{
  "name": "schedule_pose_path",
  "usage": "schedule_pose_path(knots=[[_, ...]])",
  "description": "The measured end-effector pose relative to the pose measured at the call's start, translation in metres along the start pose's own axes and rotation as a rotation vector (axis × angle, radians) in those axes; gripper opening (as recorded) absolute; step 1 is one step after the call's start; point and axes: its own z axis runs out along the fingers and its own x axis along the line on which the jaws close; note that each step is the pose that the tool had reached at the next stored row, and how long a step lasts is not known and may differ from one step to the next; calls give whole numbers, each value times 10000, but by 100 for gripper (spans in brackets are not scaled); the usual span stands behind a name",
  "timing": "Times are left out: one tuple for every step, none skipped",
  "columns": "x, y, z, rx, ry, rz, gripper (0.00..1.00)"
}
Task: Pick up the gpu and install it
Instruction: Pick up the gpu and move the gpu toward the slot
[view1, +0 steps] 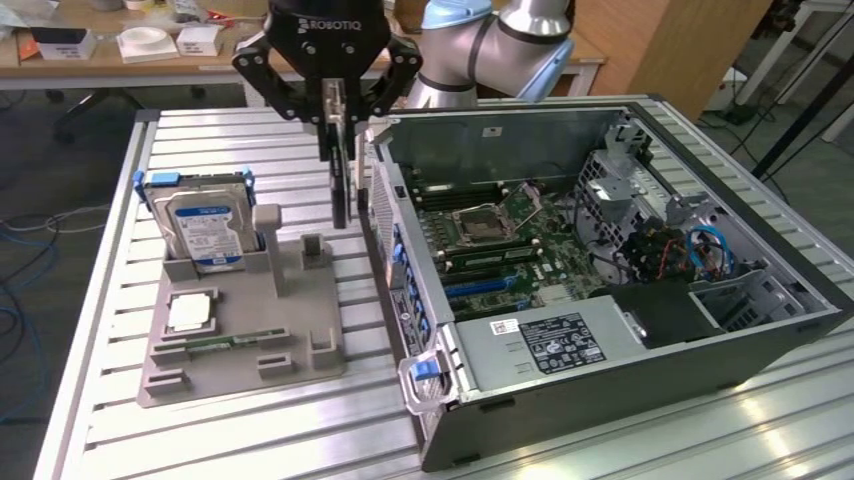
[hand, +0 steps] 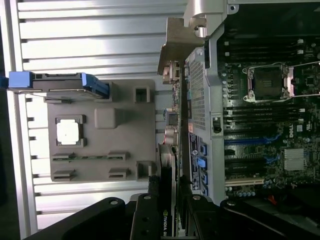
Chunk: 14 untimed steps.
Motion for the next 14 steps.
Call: schedule_pose_path(knots=[[-21,2,1,0,0,-1,26],[-43,3,1,0,0,-1,26],[-64,5,2,0,0,0,26],[-85,7,3,-1,0,0,26],[-105,8,3,-1,-1,0,26],[-124,9,4,0,0,0,26],[-143,11,4,-1,0,0,26],[-159,12,4,0,0,0,26],[-175,13,6,-1,-2,0,26],[-192,14,6,-2,-1,-1,26],[-208,16,6,-1,-1,0,26],[-224,17,6,-1,-1,-1,26],[-239,18,7,0,0,-1,26],[-253,19,7,0,0,-1,26]])
